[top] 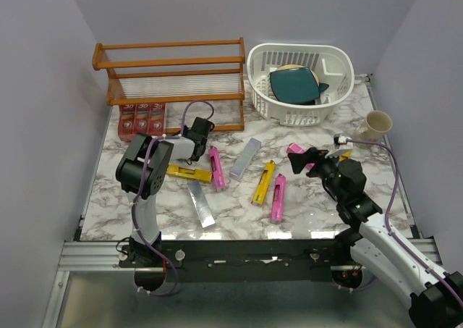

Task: Place and organize the toothpastes onto the shelf
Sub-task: Adjust the toothpaste on the shelf.

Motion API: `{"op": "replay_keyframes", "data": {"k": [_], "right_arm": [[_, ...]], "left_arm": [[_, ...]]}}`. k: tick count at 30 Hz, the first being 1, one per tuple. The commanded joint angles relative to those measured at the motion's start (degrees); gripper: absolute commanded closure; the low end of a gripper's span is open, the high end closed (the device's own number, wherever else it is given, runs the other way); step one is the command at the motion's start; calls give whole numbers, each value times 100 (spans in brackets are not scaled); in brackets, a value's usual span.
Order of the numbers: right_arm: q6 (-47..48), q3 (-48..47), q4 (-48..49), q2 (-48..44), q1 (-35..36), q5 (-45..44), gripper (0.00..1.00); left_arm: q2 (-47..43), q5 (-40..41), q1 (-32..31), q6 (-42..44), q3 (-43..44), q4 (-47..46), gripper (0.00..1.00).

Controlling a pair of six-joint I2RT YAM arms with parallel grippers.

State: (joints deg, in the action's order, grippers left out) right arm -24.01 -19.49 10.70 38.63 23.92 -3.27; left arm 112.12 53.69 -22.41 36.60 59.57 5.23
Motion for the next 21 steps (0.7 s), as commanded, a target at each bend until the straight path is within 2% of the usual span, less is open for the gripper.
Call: {"op": "replay_keyframes", "data": {"k": [1, 21], "right_arm": [[-16, -3, 152, 22, -10, 72, 2], [-16, -3, 152, 30, -10, 89, 2]], "left_arm": [[82, 212, 79, 5, 142, -207, 86], [-14, 291, 158, 58, 143, -374, 85]]}}
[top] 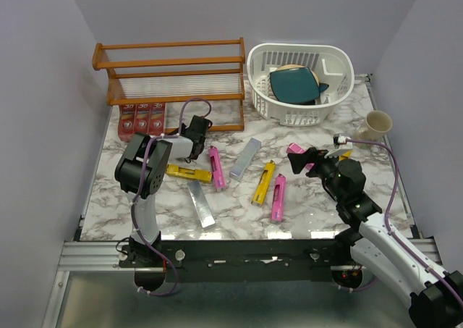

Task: Place and organize the toothpastes onto the shelf
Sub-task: Adjust the toothpaste on the shelf.

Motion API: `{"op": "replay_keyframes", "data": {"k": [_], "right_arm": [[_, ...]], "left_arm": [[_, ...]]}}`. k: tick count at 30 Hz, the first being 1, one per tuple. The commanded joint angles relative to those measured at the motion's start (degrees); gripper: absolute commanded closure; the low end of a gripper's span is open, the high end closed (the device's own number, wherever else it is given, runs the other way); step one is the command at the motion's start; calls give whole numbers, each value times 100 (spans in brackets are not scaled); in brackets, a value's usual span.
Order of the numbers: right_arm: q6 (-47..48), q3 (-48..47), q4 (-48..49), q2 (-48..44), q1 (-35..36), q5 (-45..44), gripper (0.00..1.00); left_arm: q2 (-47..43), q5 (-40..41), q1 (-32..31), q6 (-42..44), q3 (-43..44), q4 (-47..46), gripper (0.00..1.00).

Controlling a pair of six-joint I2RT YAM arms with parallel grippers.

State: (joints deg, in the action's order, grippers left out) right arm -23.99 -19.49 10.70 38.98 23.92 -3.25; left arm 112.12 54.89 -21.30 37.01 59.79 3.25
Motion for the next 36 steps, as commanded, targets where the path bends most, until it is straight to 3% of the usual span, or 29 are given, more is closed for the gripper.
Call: {"op": "replay_keyframes", "data": {"k": [1, 25, 31, 36], "right_arm": [[-18, -3, 152, 4, -10, 87, 2], [-18, -20, 169, 66, -10, 157, 2], [-18, -38, 143, 66, -10, 175, 2], [-1, -46, 126, 31, -10, 184, 2]], "left_arm": [[-14, 171, 47, 8, 129, -175, 85], [-137, 127, 56, -265, 200, 132, 81], [-497, 74, -155, -695, 191, 677, 75], [-1033, -84, -444, -1537, 375, 1493, 70]]}}
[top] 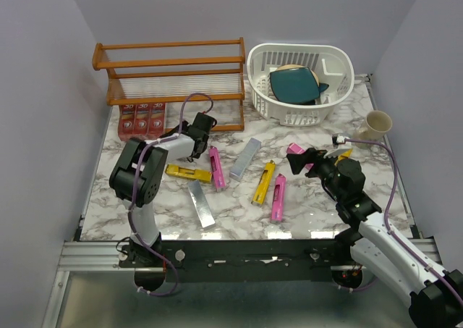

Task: Place and organize the toothpastes onto the shelf
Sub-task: Adjust the toothpaste on the shelf.

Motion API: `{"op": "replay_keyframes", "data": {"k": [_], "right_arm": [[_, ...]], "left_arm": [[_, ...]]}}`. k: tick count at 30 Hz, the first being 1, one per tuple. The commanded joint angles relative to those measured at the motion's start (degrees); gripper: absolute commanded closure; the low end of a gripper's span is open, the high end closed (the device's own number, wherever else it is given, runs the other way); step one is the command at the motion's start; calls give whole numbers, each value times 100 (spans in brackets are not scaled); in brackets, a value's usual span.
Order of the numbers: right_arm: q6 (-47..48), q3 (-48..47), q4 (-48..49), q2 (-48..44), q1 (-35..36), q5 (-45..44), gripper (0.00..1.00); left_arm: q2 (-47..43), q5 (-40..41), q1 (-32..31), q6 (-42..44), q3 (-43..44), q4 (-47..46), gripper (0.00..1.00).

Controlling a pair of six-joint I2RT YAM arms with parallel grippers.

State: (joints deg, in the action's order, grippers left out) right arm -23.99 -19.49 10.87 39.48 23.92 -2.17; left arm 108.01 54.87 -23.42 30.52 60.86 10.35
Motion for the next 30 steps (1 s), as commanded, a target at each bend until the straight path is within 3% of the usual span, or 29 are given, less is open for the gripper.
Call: {"op": "replay_keyframes", "data": {"k": [1, 6, 16, 20, 22, 30], "right_arm": [[-1, -47, 108, -11, -10, 77, 2], [17, -64, 73, -29, -10, 77, 2], [43, -108, 38, 50, -10, 112, 2], [43, -117, 46, 94, -10, 121, 2], [43, -117, 73, 182, -10, 112, 2], [52, -178, 99, 437, -10, 156, 2]], "left_arm": [[-745, -299, -285, -1021, 268, 1037, 70], [-1913, -1074, -435, -1855, 190, 1610, 59], [-4357, -2358, -435, -4000, -750, 1917, 2], [-5182, -2447, -427, -5150, -1181, 1953, 1], [-5359, -2158, -418, -6178, -1305, 2285, 1], [-6142, -2937, -435, -7551, -2296, 2428, 1]]}}
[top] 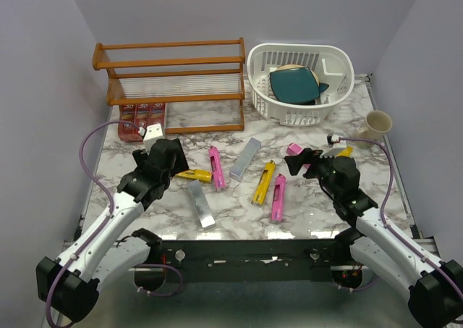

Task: Place and organize the toothpastes onto the shelf
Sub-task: Adjust the toothpaste on the shelf, then pick up the toothpaste from the center of the board.

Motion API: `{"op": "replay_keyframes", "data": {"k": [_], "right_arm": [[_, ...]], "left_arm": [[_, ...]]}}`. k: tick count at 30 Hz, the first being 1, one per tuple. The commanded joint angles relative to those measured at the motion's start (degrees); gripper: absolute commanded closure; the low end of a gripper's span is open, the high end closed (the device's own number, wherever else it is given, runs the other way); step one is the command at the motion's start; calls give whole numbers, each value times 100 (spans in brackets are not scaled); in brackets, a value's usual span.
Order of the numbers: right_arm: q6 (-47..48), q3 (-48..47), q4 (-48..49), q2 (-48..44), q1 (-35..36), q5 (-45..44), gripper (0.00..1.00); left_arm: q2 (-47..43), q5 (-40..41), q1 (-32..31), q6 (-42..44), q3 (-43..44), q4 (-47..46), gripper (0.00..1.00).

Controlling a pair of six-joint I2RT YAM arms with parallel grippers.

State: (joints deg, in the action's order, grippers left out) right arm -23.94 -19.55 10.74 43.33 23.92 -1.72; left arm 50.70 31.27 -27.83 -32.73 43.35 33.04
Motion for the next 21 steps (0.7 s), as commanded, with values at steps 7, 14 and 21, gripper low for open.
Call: {"op": "replay_keyframes", "data": {"k": [7, 14, 21], "right_arm": [[48, -163, 165, 140, -10, 128, 2], [48, -154, 183, 158, -10, 145, 2], [57, -172, 156, 184, -10, 136, 2]], "left_arm": [[-939, -913, -511, -2281, -1443, -149, 1], [-536, -60, -1399, -2861, -1593, -104, 1], [378, 406, -2322, -3731, -1322, -334, 2]]}}
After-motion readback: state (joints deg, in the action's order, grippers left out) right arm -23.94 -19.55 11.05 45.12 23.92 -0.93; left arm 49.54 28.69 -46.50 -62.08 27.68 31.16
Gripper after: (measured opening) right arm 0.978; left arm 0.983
